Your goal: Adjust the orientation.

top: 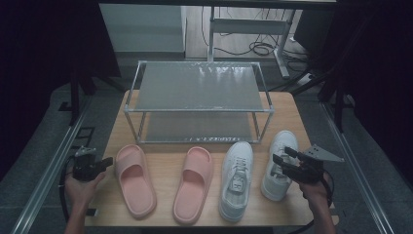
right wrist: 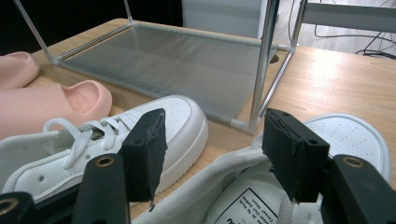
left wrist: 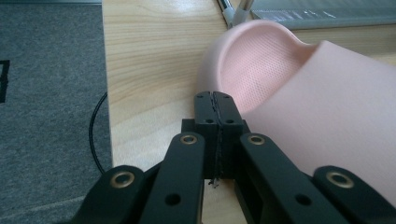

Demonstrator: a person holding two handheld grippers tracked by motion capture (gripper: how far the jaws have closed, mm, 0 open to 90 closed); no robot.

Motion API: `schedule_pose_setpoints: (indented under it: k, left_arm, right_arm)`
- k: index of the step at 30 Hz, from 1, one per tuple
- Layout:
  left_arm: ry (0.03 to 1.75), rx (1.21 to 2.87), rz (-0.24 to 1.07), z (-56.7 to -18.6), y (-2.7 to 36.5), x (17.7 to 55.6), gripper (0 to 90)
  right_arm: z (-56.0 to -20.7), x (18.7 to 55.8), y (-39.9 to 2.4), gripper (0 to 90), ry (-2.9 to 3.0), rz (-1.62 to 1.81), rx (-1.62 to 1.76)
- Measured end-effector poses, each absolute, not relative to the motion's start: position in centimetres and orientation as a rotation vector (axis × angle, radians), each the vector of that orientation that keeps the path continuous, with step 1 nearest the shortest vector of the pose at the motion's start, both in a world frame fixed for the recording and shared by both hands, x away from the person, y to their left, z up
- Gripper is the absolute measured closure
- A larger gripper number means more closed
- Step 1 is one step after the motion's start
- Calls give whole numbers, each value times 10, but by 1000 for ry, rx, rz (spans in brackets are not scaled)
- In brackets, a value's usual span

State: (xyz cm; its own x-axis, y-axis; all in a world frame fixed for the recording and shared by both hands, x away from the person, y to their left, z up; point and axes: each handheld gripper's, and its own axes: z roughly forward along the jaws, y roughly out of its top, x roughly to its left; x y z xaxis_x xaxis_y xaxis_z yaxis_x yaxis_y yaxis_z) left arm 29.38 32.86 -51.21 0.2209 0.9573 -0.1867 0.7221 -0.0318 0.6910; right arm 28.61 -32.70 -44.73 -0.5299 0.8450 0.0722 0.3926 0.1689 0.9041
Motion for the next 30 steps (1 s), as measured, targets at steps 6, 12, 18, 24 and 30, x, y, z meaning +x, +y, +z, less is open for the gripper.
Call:
schedule_pose_setpoints:
  k: [6,12,18,24,30]
  left_arm:
    - [1572,1817,426,-518,331,308,900]
    - [1554,1837,413,-521,329,315,900]
    - [1501,1877,392,-521,321,319,900]
    - [1455,1895,365,-521,303,328,900]
    - [1404,1920,346,-520,282,334,900]
  right_arm:
    - [-448,287,-327,408,2001,1328,1167]
    - [-448,287,-328,408,1997,1326,1172]
    - [-449,288,-327,409,2000,1324,1168]
    - [-449,288,-328,408,1999,1323,1174]
    - [-449,288,-329,409,1997,1322,1177]
